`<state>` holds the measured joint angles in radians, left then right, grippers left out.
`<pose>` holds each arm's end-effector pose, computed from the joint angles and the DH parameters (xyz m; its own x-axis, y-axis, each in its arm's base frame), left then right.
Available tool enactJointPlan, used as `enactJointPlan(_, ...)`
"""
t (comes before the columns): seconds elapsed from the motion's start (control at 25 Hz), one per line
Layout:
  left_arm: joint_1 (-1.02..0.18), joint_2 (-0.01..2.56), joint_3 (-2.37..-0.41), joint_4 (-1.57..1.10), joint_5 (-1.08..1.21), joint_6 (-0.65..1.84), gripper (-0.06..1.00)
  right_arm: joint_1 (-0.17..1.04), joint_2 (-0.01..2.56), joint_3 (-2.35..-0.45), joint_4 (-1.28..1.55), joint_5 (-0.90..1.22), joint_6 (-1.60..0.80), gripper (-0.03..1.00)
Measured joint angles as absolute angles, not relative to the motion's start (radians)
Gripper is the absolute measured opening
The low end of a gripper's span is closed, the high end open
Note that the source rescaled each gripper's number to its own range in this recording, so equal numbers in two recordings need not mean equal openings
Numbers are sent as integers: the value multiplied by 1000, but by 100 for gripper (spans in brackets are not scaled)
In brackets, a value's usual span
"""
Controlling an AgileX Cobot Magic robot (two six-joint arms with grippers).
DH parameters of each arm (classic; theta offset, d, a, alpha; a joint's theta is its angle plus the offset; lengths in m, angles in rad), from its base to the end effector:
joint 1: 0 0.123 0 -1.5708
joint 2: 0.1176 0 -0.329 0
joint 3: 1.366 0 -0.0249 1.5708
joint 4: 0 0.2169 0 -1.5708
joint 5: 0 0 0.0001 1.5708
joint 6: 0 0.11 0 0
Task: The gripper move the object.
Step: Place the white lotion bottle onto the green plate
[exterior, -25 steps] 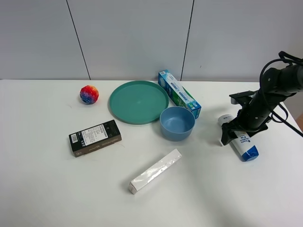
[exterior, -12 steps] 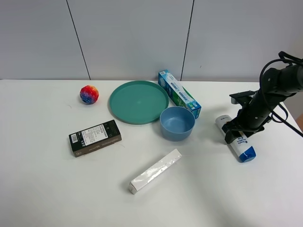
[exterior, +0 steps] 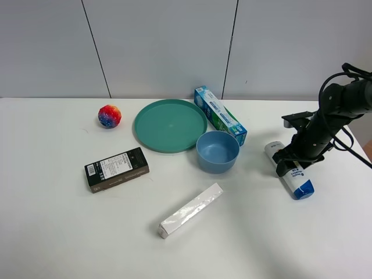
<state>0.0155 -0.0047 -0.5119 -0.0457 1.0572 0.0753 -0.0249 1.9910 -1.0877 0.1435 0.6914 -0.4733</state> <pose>-0.0636 -0.0054 0.2555 -0.4359 0.0460 -0.8988 0.0434 0.9986 0.0301 0.3428 0.0015 0.1553 -0.9391 -0.3298 -0.0961 -0.3363 0.9398 0.0608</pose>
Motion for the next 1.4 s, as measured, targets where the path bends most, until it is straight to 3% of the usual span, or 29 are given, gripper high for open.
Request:
enactJointPlan(0.76, 16, -5, -512, -46, 1057, 75, 100, -25, 1847, -1114, 134, 877, -427, 1)
enactJointPlan(1.04, 16, -5, -512, -46, 1057, 75, 100, 11, 1798, -1309, 147, 1087, -387, 1)
enactJointPlan(1.4, 16, -5, -512, -46, 1057, 75, 100, 198, 1797, -1562, 187, 1190, -340, 1)
